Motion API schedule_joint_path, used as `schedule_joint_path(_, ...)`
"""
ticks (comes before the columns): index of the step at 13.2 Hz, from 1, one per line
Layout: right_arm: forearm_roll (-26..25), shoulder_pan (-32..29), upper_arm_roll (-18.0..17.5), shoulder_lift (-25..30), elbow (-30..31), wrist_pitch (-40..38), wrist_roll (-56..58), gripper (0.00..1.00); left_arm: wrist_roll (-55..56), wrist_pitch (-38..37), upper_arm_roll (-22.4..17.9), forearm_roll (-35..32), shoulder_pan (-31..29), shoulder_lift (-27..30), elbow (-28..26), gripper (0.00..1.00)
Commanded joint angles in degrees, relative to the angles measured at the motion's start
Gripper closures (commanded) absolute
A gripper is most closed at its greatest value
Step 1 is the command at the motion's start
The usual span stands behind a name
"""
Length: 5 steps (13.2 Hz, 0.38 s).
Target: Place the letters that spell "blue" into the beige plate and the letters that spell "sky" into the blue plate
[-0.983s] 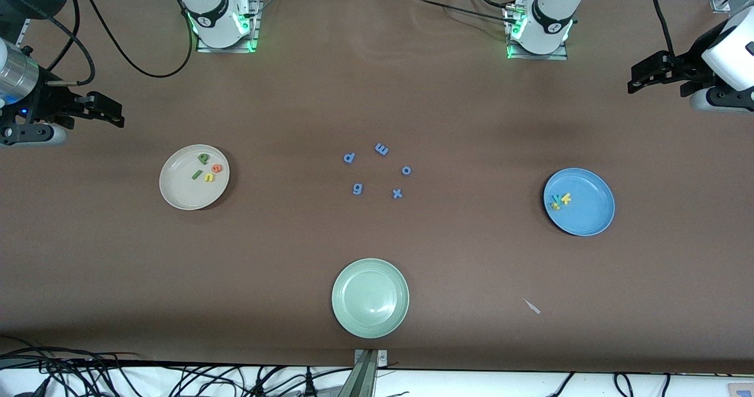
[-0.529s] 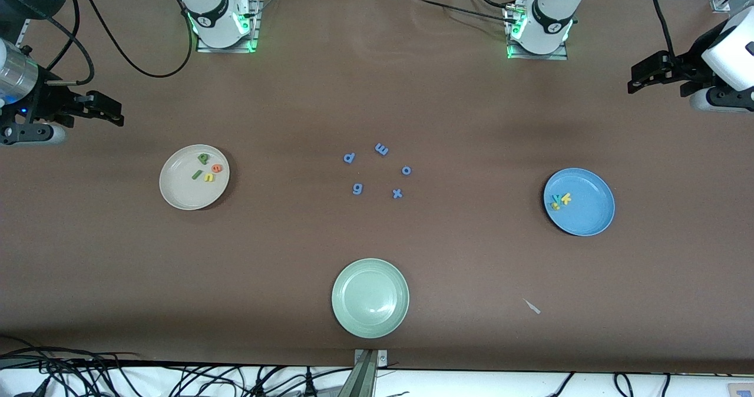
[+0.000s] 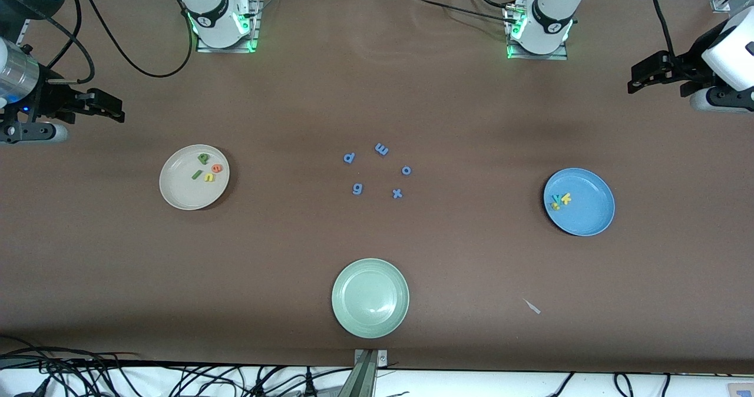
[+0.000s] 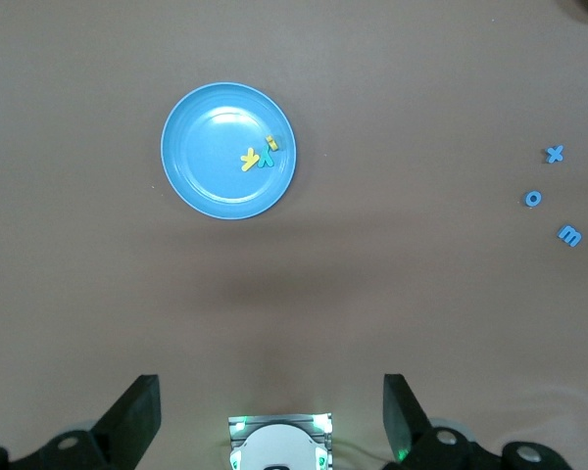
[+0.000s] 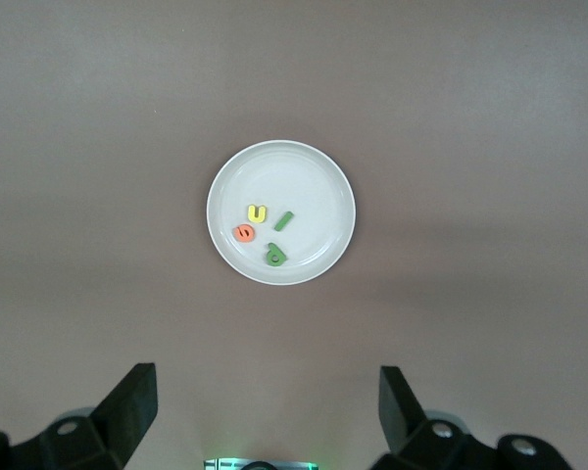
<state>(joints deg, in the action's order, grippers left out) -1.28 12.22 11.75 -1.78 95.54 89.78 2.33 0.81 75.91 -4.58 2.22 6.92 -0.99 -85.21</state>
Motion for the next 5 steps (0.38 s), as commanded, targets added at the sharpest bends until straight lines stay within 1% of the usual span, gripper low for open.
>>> schedule_joint_path(1,0.4,0.09,0.12,0.73,0.43,-0.49,-0.66,0.0,0.33,-0.76,-0.34,1.04,0.38,0.37,0.31,0.0)
schedule_joint_path(5,0.32,-0.09,0.2,0.64,0.43,-0.22,-0.57,0.0,0.33,-0.76,-0.34,1.04,0.38,0.37,0.31,0.0)
